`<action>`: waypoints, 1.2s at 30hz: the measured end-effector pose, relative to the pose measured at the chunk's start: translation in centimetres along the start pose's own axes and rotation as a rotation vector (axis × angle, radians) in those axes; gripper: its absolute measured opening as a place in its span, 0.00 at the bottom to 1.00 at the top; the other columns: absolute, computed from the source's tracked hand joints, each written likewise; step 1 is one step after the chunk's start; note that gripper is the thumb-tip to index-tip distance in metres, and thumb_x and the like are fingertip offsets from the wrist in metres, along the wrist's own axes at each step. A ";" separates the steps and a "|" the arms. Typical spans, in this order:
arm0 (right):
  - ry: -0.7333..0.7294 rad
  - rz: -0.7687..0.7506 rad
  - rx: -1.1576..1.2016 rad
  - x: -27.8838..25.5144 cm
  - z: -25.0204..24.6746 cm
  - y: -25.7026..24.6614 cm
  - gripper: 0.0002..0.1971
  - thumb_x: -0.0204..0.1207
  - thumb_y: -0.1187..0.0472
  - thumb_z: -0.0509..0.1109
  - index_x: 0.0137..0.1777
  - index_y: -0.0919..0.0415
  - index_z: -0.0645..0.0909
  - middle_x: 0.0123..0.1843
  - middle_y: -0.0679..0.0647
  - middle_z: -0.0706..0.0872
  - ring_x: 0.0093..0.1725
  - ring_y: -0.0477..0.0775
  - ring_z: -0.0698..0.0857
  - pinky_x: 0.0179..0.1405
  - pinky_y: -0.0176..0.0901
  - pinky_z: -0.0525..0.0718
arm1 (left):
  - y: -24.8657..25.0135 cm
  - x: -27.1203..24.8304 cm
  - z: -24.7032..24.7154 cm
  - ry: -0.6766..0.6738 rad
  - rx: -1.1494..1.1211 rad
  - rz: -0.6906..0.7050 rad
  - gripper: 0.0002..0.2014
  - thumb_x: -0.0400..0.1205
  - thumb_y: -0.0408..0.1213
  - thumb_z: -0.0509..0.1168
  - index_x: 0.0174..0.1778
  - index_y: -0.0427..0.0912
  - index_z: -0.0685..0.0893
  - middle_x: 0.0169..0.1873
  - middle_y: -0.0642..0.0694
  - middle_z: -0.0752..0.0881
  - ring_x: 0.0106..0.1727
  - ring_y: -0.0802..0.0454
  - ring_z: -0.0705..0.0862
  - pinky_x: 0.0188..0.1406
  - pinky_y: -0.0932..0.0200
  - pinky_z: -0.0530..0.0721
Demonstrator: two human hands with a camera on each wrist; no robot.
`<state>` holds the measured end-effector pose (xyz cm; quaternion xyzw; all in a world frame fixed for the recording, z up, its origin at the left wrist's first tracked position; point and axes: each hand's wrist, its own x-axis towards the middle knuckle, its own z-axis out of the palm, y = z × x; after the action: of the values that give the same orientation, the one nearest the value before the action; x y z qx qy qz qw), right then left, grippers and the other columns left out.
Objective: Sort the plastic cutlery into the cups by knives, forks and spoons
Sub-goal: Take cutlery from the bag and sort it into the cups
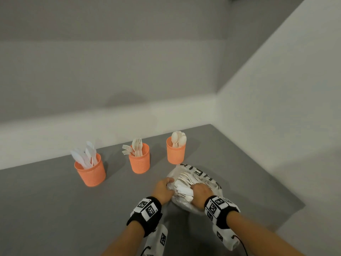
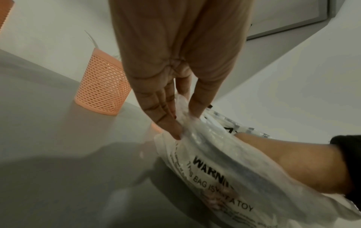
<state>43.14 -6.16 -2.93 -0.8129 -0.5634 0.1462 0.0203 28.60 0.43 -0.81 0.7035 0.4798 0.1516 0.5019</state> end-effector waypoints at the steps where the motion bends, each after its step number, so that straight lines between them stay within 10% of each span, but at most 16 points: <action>1: -0.001 0.004 0.020 0.1 -0.3 0.1 0.16 0.74 0.56 0.68 0.60 0.59 0.80 0.61 0.58 0.85 0.62 0.58 0.81 0.63 0.46 0.77 | 0.2 0.1 -0.1 0.000 -0.003 0.003 0.23 0.76 0.23 0.61 0.68 0.38 0.76 0.69 0.37 0.76 0.68 0.38 0.77 0.70 0.43 0.76; 17: -0.102 0.087 0.217 1.0 -3.4 2.3 0.24 0.70 0.45 0.74 0.63 0.57 0.80 0.62 0.53 0.85 0.61 0.55 0.83 0.60 0.41 0.79 | 1.5 1.4 0.0 -0.022 -0.008 0.049 0.22 0.77 0.23 0.63 0.68 0.36 0.76 0.66 0.35 0.78 0.65 0.33 0.80 0.67 0.42 0.78; 22: -0.102 0.036 0.356 0.7 -4.3 3.1 0.20 0.70 0.48 0.74 0.60 0.55 0.81 0.58 0.51 0.87 0.60 0.54 0.84 0.57 0.39 0.78 | 1.5 2.1 0.2 0.014 -0.074 0.030 0.22 0.79 0.23 0.61 0.69 0.35 0.73 0.58 0.38 0.79 0.33 0.49 0.83 0.33 0.62 0.86; 26: 0.003 0.074 0.691 -0.2 -6.2 3.8 0.10 0.71 0.57 0.76 0.47 0.56 0.78 0.39 0.52 0.84 0.40 0.49 0.84 0.50 0.45 0.81 | 1.0 3.4 1.1 0.068 -0.018 0.011 0.22 0.76 0.25 0.62 0.68 0.34 0.74 0.63 0.33 0.81 0.57 0.29 0.84 0.60 0.38 0.82; 31: 0.140 0.082 1.048 0.3 -6.8 3.6 0.08 0.74 0.62 0.72 0.35 0.61 0.80 0.20 0.50 0.84 0.23 0.45 0.84 0.42 0.42 0.85 | 2.3 3.1 2.5 -0.128 0.018 -0.028 0.24 0.80 0.27 0.62 0.72 0.36 0.68 0.57 0.38 0.78 0.39 0.46 0.85 0.38 0.59 0.87; 34: 0.209 0.139 1.207 0.9 -7.7 2.6 0.15 0.75 0.59 0.72 0.28 0.63 0.79 0.16 0.50 0.81 0.18 0.46 0.80 0.30 0.37 0.83 | 2.7 3.2 2.2 -0.088 0.218 0.045 0.19 0.80 0.32 0.64 0.68 0.36 0.75 0.63 0.40 0.79 0.61 0.41 0.81 0.64 0.54 0.79; 36: 0.265 0.168 1.324 1.4 -8.6 2.0 0.14 0.75 0.59 0.72 0.30 0.64 0.78 0.15 0.51 0.78 0.15 0.47 0.77 0.22 0.37 0.80 | 3.1 2.8 1.5 0.060 0.215 0.166 0.11 0.80 0.34 0.64 0.58 0.37 0.82 0.59 0.40 0.82 0.59 0.42 0.81 0.62 0.55 0.76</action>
<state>47.61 -4.49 4.61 -0.6811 -0.2831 0.3606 0.5709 32.64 1.74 0.36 0.7856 0.4485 0.1613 0.3946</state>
